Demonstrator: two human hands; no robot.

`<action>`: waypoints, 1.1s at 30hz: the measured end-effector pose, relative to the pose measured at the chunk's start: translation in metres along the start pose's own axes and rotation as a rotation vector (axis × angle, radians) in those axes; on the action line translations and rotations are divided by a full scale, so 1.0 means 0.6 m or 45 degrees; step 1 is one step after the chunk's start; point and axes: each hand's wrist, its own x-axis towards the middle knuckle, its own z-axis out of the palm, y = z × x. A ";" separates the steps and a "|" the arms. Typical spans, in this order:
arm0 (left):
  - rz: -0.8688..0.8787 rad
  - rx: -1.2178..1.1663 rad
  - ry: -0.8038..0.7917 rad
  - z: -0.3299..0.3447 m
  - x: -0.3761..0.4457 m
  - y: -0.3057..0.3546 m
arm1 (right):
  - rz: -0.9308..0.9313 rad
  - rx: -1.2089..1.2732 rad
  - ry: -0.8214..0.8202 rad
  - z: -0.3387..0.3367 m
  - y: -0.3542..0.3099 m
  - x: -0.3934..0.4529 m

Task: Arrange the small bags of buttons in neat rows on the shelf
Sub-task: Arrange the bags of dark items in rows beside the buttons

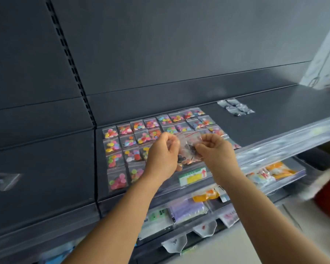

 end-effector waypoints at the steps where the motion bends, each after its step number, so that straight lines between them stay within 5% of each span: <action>1: 0.000 0.002 -0.026 0.026 0.005 0.009 | -0.001 -0.003 0.008 -0.026 0.004 0.008; 14: -0.019 -0.144 -0.281 0.277 0.109 0.067 | 0.005 0.019 0.197 -0.252 0.039 0.123; 26: -0.011 -0.155 -0.278 0.441 0.315 0.097 | 0.023 -0.056 0.351 -0.371 0.046 0.355; 33: -0.073 -0.153 -0.144 0.475 0.398 0.087 | 0.026 -0.100 0.272 -0.382 0.066 0.458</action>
